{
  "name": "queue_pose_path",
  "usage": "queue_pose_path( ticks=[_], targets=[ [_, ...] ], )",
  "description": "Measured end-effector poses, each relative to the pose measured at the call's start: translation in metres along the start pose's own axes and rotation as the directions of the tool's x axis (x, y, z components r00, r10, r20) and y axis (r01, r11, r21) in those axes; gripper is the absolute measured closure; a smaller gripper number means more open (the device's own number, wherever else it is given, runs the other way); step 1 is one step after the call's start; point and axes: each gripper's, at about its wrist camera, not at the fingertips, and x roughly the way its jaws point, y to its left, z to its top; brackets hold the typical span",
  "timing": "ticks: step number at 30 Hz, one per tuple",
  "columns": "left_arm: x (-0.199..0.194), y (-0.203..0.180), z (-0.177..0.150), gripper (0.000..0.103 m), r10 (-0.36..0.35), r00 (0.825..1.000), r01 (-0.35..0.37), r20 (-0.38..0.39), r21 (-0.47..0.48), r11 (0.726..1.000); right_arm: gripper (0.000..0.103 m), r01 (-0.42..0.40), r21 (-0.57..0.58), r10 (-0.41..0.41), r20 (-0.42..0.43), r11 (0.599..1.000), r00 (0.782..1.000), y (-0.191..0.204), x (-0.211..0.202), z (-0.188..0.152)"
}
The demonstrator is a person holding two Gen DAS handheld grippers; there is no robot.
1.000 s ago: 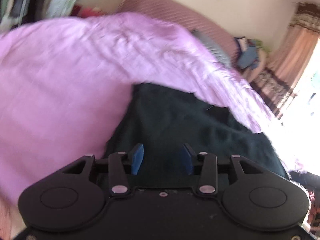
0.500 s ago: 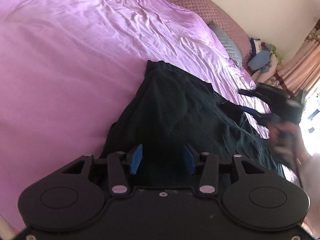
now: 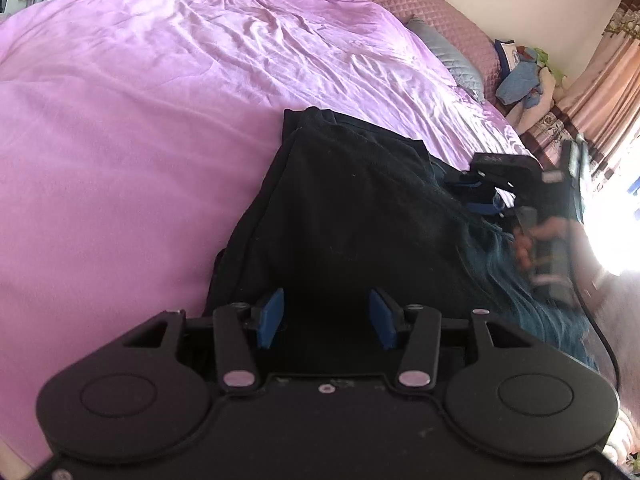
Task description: Fold small clothes
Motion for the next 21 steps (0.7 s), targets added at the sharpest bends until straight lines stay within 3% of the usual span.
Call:
queue_pose_path(
  ticks=[8, 13, 21],
  targets=[
    [-0.002, -0.001, 0.0, 0.052, 0.009, 1.0, -0.009, 0.001, -0.011, 1.0, 0.043, -0.042, -0.024, 0.043, 0.041, 0.999, 0.998, -0.009, -0.057, -0.048],
    [-0.002, -0.004, 0.0, 0.051, 0.012, 1.0, -0.012, -0.001, 0.001, 1.0, 0.041, -0.07, 0.023, 0.07, -0.006, 0.997, 0.998, -0.021, -0.093, -0.088],
    [-0.003, -0.006, -0.003, 0.051, 0.018, 1.0, -0.018, -0.005, 0.019, 1.0, 0.04, -0.093, -0.007, 0.093, -0.006, 0.996, 0.996, -0.026, -0.151, -0.142]
  ],
)
